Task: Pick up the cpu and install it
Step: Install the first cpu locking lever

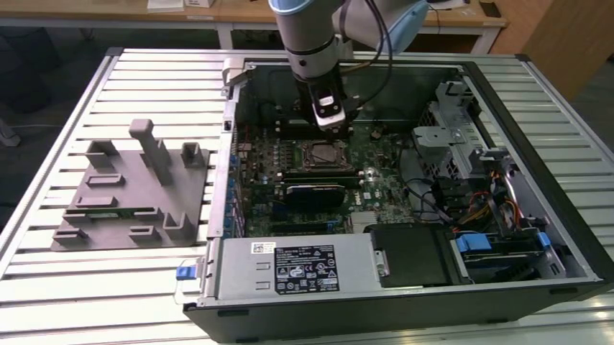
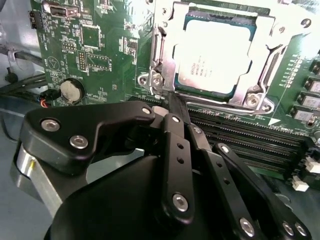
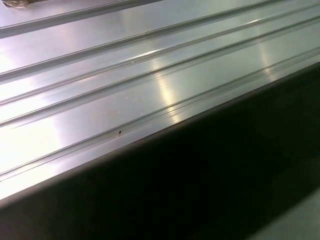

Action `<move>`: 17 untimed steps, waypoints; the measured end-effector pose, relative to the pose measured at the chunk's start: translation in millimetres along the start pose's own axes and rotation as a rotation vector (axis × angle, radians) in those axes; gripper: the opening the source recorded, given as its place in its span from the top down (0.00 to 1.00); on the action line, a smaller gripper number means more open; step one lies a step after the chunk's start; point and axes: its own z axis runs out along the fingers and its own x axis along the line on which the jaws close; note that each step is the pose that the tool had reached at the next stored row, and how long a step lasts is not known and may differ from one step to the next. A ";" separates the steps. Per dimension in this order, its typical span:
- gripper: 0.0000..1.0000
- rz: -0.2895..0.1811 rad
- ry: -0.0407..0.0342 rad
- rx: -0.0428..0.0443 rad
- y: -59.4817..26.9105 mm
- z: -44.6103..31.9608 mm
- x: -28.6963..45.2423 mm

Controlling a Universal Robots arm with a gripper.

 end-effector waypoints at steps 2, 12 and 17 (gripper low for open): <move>0.89 0.001 0.0005 -0.0021 0.3 -0.9 -0.4; 0.89 0.001 0.0015 -0.0034 3.3 -20.0 -5.0; 0.89 0.001 0.0015 -0.0041 3.4 -20.7 -5.2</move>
